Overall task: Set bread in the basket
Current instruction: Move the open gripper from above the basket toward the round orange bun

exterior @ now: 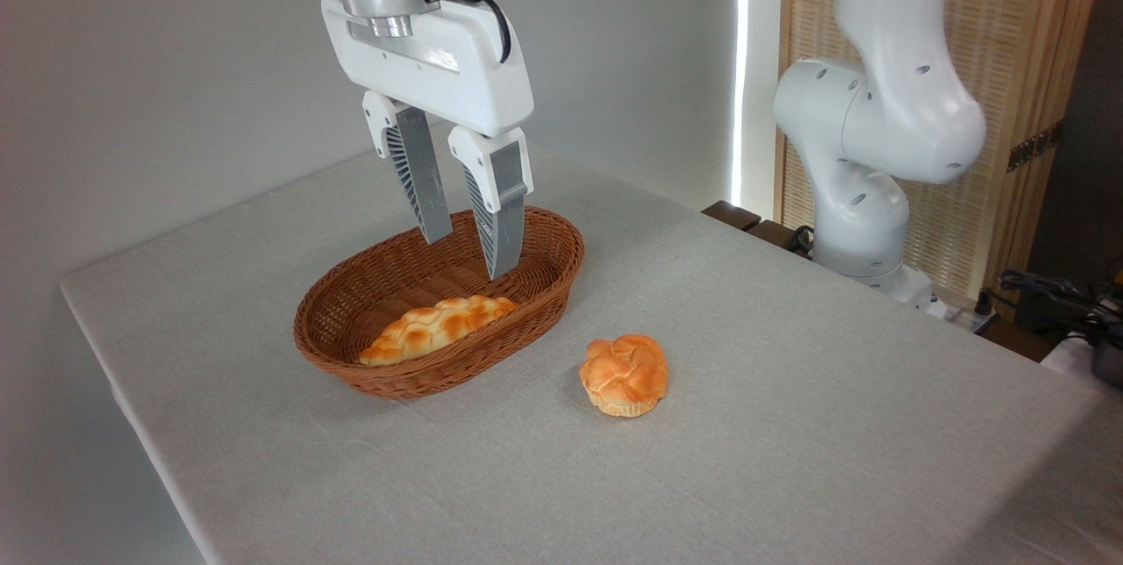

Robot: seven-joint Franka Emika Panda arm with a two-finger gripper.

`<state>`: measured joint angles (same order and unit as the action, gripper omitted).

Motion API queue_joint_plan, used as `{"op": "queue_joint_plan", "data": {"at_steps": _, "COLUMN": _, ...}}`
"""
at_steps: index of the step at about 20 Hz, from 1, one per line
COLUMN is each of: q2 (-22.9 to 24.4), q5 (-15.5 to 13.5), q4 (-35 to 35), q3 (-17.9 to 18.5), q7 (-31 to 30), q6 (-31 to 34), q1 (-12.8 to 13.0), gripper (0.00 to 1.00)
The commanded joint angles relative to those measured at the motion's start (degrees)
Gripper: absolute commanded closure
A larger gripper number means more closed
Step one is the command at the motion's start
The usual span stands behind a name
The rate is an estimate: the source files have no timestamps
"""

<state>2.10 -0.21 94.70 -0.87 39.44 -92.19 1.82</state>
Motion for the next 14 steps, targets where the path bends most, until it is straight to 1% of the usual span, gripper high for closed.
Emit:
{"op": "queue_joint_plan", "data": {"at_steps": 1, "q2": -0.43, "q5": -0.5, "q4": -1.1, "q3": 0.78, "q7": 1.6, "q6": 1.05, "q1": 0.2, "gripper": 0.0}}
{"op": "queue_joint_plan", "data": {"at_steps": 11, "q2": -0.35, "q5": -0.5, "q4": -0.92, "q3": 0.69, "q7": 1.51, "q6": 1.14, "q1": 0.2, "gripper": 0.0}}
{"op": "queue_joint_plan", "data": {"at_steps": 14, "q2": 0.53, "q5": -0.58, "q4": 0.65, "q3": 0.34, "q7": 1.51, "q6": 0.79, "q1": 0.29, "gripper": 0.0}}
